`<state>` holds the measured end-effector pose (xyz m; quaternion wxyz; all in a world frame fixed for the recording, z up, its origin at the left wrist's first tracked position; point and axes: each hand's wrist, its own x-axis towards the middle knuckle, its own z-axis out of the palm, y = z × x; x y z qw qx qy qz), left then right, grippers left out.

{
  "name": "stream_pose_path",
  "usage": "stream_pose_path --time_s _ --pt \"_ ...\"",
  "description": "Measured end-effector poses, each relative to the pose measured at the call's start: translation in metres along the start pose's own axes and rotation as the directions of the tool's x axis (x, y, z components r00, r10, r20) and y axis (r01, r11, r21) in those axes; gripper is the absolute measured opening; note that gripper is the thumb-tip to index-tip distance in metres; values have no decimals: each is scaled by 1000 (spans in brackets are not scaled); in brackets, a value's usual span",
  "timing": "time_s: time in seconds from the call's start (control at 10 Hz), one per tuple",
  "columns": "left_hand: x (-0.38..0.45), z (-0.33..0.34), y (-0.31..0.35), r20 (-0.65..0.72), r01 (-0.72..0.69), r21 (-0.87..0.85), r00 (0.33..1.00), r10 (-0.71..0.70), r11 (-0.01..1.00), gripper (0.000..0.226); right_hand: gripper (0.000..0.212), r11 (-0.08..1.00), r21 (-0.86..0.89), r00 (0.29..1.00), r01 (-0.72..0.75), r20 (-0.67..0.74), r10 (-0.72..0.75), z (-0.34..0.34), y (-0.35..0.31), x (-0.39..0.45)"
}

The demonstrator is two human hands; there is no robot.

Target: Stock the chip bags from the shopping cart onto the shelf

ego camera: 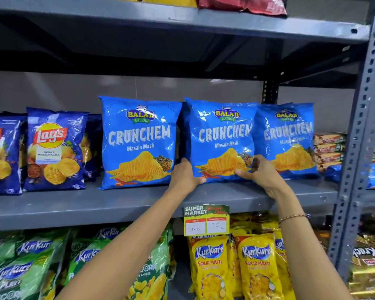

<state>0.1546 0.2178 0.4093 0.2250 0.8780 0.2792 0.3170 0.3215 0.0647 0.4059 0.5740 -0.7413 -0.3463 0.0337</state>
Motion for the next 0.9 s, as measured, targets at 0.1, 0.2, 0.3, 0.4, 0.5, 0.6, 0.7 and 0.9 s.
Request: stream_pose_path --time_s 0.1,0.2,0.3,0.4,0.5,0.6,0.7,0.9 --pt "-1 1 1 -2 15 4 1000 -15 1000 63 90 1000 -28 1000 10 1 -10 1 -2 1" --pt "-2 1 3 -12 30 18 999 -30 999 63 90 999 -46 1000 29 11 -28 2 -2 1" --pt "-3 0 2 -22 41 31 999 -40 999 64 92 998 -59 999 29 25 -27 3 -3 -1" --pt "-4 1 2 -32 44 52 999 -42 998 64 93 998 -61 999 29 27 -28 4 -2 -1" --pt "-7 1 5 -30 52 79 998 -50 995 64 92 997 -79 999 16 32 -13 4 -4 -3" --pt "-10 1 7 -35 44 116 999 -40 992 64 93 997 -81 1000 5 28 -2 4 -2 -2" --pt "-16 -2 11 -47 39 143 998 -32 989 60 97 998 -64 999 -12 39 15 2 -4 -5" --pt "-44 -25 16 -204 -58 226 973 106 972 31 75 990 -132 981 41 -184 -65 3 -16 -29"
